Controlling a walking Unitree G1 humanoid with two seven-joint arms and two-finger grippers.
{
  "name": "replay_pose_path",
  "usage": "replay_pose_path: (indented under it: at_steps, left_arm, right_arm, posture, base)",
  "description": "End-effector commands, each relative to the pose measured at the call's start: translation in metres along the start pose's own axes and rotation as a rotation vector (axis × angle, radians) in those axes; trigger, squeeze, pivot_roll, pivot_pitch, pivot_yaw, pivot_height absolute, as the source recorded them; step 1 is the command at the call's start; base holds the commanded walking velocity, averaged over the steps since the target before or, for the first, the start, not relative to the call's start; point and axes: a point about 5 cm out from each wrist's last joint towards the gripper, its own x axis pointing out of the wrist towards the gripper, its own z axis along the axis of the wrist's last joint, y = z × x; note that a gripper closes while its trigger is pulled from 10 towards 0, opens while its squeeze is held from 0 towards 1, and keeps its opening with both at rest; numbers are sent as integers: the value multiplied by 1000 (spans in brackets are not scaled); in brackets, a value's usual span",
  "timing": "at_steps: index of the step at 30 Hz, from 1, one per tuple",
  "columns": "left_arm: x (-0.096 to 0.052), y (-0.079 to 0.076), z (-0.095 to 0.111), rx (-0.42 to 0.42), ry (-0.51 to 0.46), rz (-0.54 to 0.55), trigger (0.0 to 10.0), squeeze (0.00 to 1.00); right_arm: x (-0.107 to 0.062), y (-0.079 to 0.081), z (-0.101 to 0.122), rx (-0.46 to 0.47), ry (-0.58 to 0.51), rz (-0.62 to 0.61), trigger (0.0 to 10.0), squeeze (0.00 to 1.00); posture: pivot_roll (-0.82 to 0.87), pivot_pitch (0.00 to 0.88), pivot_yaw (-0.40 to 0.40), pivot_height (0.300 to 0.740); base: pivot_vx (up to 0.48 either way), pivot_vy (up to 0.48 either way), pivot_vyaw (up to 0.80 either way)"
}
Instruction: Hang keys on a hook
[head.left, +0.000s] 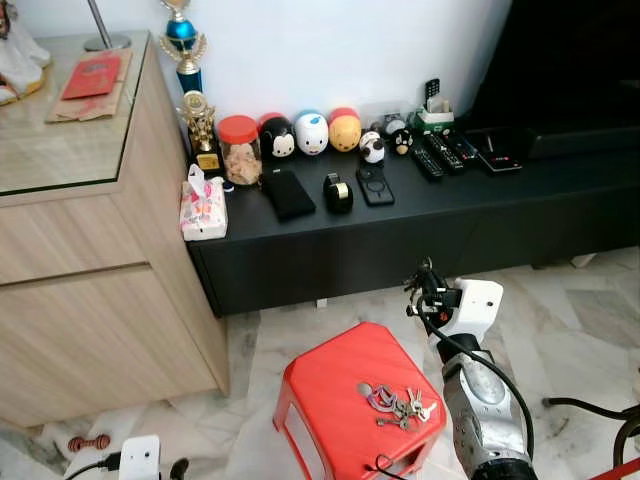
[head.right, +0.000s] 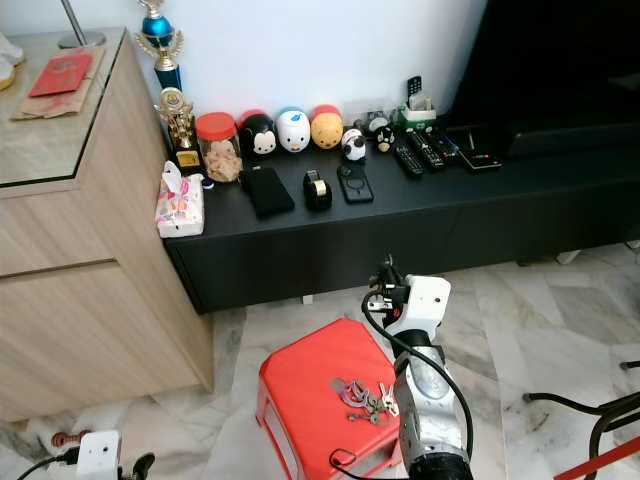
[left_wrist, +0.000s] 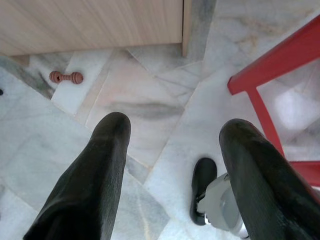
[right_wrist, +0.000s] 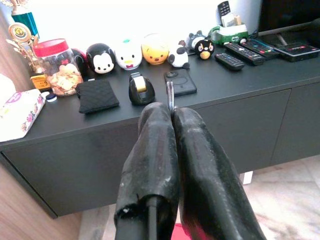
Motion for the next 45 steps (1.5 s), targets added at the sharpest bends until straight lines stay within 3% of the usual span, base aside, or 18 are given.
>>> replay_pose_path:
  at_steps: [1, 4, 13, 27, 45]
  left_arm:
    - [-3, 1, -9, 40, 38, -8, 10000, 0]
    - [-6, 0, -14, 82, 45, -29, 10000, 0]
    - [-5, 1, -13, 80, 49, -27, 10000, 0]
    - [-5, 6, -15, 106, 80, -37, 10000, 0]
    - [-6, 1, -24, 98, 149, -51, 10000, 0]
  right_arm:
    - [1, -4, 4, -6, -8, -21, 10000, 0]
    - [-2, -8, 1, -16, 9, -49, 10000, 0]
    - [-1, -12, 1, -17, 13, -73, 10000, 0]
    - [0, -4, 0, -26, 9, -80, 10000, 0]
    - [1, -21, 17, -58, -42, -139, 10000, 0]
  posture:
    - [3, 0, -25, 740]
    - [4, 0, -24, 740]
    - [1, 0, -17, 740]
    - [-5, 0, 3, 740]
    - [-40, 0, 7, 740]
  base:
    - [0, 0, 0]
    - [0, 0, 0]
    - [-250, 0, 0]
    - [-327, 0, 0]
    - [-263, 0, 0]
